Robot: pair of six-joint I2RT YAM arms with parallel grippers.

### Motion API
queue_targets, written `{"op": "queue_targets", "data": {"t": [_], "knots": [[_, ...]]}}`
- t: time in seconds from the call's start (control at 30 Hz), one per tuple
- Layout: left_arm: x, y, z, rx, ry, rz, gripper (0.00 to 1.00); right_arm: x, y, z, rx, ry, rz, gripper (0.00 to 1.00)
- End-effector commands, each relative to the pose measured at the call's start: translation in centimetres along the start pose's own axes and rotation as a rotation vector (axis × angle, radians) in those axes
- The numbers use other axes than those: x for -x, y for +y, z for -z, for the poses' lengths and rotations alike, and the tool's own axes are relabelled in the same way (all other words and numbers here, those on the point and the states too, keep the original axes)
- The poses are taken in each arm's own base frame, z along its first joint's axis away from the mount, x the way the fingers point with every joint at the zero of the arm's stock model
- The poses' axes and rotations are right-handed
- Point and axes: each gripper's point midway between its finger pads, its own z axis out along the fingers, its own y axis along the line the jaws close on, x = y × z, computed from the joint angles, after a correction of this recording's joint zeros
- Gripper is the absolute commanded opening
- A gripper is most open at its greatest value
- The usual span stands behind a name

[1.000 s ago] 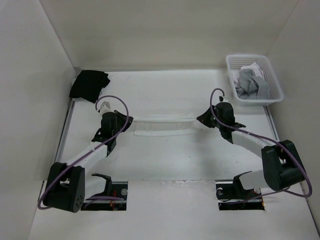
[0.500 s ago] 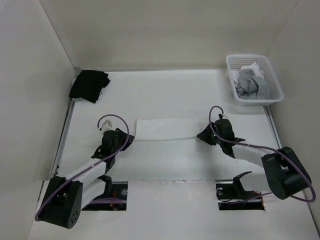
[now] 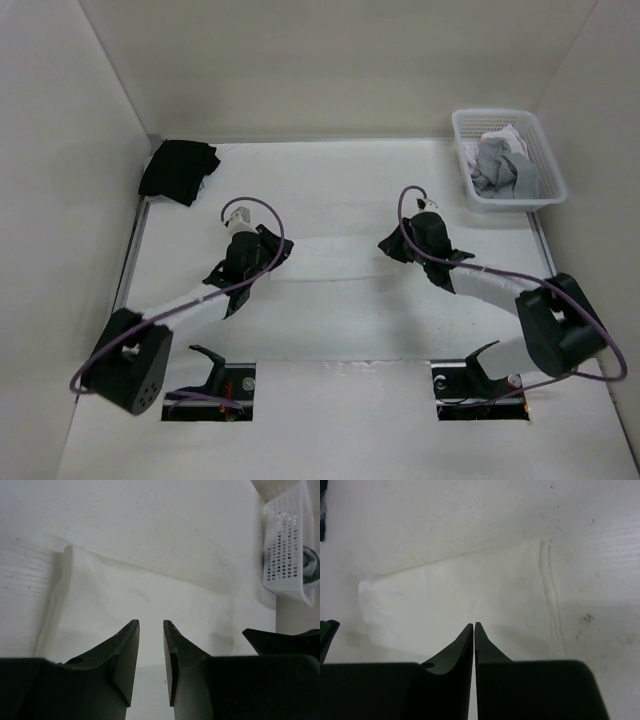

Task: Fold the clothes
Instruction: Fold the tank top

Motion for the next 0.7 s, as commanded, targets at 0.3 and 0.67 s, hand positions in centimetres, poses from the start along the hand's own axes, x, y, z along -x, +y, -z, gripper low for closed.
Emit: {"op": "queue_targets", "data": {"t": [0.3,0.67], "knots": [[0.4,5.9,-5.8,0.082,-0.03,0.119,0.21,1.9,-2.7,-5.3,-0.058,-0.022,-0.092,0.04],[2.1,1.4,-3.6,-0.099,-0.054,0.123,0.26,1.8,-3.0,-1.4,-0.038,-0.093,-0.111,0.34]]}}
